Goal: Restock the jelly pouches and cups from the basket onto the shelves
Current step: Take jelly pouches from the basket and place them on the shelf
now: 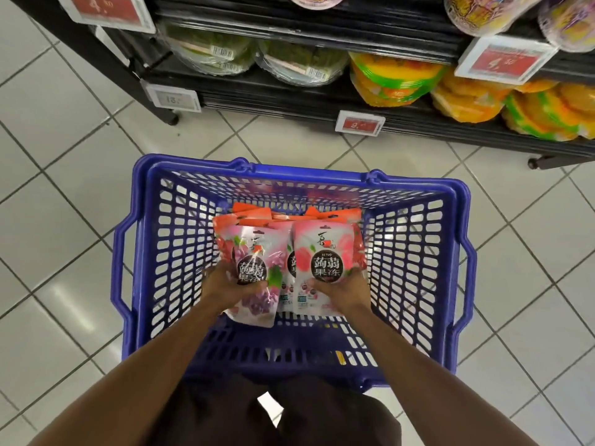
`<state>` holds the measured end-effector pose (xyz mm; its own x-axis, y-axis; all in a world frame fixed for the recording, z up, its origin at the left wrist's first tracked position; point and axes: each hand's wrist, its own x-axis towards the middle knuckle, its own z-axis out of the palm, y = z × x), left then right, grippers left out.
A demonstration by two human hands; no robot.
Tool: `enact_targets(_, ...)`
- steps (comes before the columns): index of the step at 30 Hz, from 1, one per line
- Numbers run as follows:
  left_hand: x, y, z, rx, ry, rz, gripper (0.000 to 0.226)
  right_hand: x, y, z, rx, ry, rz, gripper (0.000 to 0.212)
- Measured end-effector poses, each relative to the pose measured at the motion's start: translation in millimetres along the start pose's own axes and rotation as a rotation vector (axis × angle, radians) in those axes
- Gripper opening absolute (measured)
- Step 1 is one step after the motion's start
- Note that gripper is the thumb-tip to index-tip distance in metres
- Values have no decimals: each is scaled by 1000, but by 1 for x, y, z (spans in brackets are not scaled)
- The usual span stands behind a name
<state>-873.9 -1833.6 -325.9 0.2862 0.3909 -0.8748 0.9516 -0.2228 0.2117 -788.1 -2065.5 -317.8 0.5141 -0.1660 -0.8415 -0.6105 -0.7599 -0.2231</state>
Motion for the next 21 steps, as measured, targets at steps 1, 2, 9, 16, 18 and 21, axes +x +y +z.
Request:
enact_targets(1,-4,3,5,-105,5,11,76,-2,1,0,12,-15,-9,98)
enact_targets(2,-7,6,9,-185,6,17,80,-5,2,0,39,-34,-12,96)
enact_targets(9,-75,30,-6,-443,-117,42,77,-58,2,-41,366,-37,-71,73)
enact_targets(16,-225,94,-111,-531,-82,58,75,-215,-47,-148,676,27,-226,40)
enact_targets(18,-277,120,-145,-551,-105,136,88,-272,-70,-187,751,-36,-276,48)
enact_targets(21,-359,159,-195,-586,-169,279,79,-348,-105,-241,890,-123,-352,42)
